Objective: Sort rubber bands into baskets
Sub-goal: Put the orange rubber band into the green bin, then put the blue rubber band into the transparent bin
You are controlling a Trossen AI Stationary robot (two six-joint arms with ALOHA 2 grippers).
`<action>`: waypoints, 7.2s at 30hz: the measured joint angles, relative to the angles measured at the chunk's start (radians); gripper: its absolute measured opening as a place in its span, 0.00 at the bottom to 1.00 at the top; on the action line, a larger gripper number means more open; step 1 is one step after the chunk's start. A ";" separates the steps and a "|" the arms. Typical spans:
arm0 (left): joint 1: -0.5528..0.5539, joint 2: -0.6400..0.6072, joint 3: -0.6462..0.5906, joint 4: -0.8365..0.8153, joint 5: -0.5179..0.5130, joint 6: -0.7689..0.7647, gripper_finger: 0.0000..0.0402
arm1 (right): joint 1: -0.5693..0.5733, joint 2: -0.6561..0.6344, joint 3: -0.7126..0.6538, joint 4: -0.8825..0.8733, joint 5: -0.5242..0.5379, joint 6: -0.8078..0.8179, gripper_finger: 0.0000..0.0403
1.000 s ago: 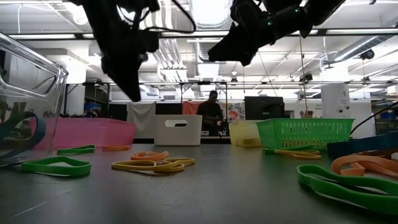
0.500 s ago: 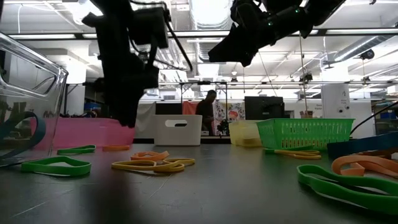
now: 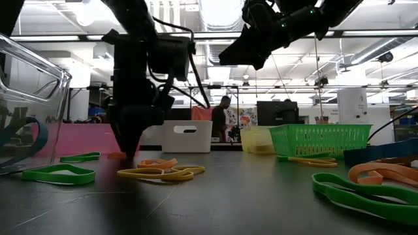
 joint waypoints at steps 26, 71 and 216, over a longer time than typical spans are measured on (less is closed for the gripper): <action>0.012 -0.035 -0.030 0.093 0.117 0.260 0.00 | 0.000 0.000 -0.013 -0.001 0.000 -0.003 0.31; 0.053 -0.104 -0.171 0.208 0.131 0.280 0.04 | 0.000 0.000 -0.016 -0.001 0.000 -0.011 0.31; 0.026 -0.510 -0.166 0.486 0.133 0.997 0.39 | 0.695 -0.085 -0.168 -0.910 -0.035 1.553 0.45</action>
